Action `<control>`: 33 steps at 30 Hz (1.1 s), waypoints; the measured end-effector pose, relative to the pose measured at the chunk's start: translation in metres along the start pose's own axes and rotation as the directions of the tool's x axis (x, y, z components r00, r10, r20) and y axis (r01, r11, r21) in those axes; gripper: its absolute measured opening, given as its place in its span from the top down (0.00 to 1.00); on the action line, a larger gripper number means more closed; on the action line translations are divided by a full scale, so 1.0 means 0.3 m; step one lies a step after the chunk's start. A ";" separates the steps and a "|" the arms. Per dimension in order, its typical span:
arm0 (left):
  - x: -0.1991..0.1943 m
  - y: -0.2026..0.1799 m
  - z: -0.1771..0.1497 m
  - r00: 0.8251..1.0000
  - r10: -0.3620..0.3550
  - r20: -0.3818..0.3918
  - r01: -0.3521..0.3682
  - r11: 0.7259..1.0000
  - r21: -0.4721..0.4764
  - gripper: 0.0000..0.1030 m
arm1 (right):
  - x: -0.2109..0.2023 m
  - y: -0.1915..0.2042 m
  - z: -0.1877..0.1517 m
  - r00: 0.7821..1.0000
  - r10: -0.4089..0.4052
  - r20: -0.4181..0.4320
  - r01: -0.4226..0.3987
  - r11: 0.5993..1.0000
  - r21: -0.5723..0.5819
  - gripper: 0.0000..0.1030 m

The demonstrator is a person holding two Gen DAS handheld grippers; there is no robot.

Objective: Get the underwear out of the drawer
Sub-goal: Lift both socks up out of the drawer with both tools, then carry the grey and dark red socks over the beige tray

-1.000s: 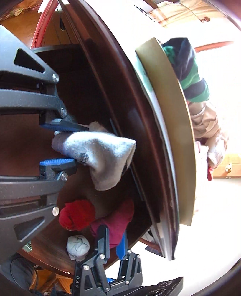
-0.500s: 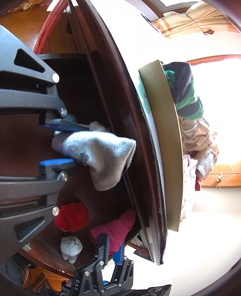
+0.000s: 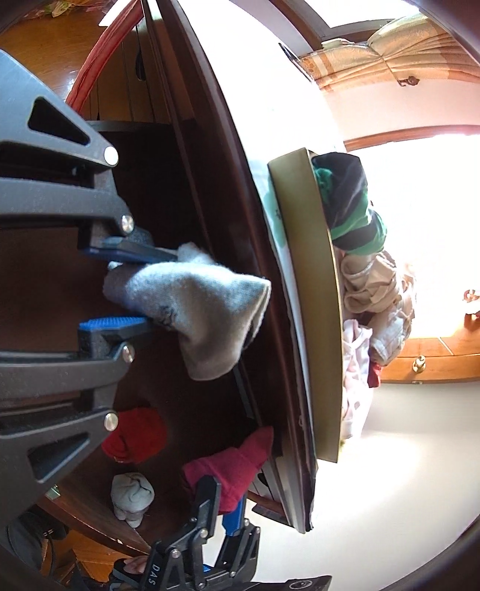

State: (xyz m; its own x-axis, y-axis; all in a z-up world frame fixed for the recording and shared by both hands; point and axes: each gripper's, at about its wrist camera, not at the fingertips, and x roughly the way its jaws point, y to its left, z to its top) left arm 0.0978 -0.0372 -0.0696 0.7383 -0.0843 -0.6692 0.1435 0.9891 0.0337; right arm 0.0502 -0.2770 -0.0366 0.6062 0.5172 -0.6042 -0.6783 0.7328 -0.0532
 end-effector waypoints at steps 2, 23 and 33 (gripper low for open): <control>-0.007 0.001 -0.001 1.000 0.001 0.008 -0.001 1.000 -0.003 0.79 | -0.012 0.002 -0.003 1.000 -0.001 0.019 0.001 1.000 -0.006 0.70; -0.079 0.021 -0.026 0.993 0.026 0.118 -0.020 0.998 -0.054 0.79 | -0.055 0.011 -0.011 0.989 -0.007 0.145 0.011 1.000 -0.027 0.70; -0.114 0.034 -0.039 0.984 0.023 0.174 -0.008 0.996 -0.086 0.79 | -0.079 0.016 -0.019 0.980 -0.009 0.199 0.015 0.999 -0.032 0.70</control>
State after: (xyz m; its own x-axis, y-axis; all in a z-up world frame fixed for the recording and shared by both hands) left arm 0.0662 -0.0229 -0.0550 0.8449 -0.0816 -0.5287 0.0808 0.9964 -0.0247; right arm 0.0300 -0.2882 -0.0271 0.6825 0.5885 -0.4334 -0.6820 0.7261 -0.0881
